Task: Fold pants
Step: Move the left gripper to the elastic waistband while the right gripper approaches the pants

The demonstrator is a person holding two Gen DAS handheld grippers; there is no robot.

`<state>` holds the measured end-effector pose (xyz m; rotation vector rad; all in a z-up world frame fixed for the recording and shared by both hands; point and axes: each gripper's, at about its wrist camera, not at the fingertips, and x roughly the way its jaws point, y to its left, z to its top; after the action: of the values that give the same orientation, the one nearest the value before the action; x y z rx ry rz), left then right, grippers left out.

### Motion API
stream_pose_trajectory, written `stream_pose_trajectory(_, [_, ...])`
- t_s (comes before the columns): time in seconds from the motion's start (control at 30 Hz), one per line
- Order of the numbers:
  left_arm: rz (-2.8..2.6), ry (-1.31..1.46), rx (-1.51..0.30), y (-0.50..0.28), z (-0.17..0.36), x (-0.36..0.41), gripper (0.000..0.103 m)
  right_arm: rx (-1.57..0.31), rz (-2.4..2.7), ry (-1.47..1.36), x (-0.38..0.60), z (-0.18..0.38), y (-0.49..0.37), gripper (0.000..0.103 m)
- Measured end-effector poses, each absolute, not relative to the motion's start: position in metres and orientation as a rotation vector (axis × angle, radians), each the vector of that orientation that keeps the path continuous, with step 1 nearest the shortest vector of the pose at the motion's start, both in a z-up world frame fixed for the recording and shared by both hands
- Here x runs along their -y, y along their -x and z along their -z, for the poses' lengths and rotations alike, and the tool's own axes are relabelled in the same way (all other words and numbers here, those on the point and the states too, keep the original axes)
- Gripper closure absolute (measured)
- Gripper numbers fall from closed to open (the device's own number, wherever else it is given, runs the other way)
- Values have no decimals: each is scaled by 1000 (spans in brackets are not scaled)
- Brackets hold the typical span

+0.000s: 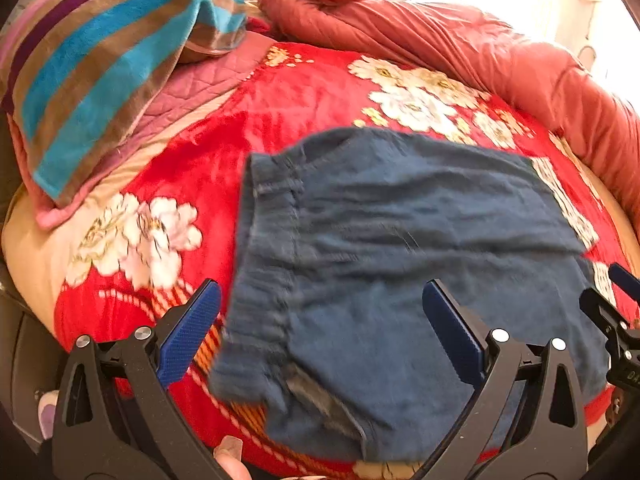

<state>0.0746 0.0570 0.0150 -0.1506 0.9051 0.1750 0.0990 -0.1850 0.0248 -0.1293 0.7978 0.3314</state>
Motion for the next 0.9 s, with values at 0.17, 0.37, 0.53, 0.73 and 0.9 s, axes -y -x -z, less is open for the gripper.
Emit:
stream_pose_trajectory(0.17, [-230, 178, -916, -101, -12, -83, 8, -793, -347, 162, 173, -26, -124, 4])
stream_pose_trajectory(0.37, [-275, 202, -937, -123, -6, -112, 8, -789, -382, 203, 153, -26, -151, 4])
stream_pose_trajectory(0.53, [-298, 197, -951, -140, -2, -128, 8, -768, -431, 273, 129, -27, -175, 4])
stream_pose_trajectory(0.73, [-303, 194, -996, -160, 8, -144, 8, -764, -476, 337, 104, -22, -209, 4])
stream_pose_trajectory(0.9, [-280, 214, -1024, -177, 18, -149, 8, -786, -487, 389, 84, -12, -244, 4])
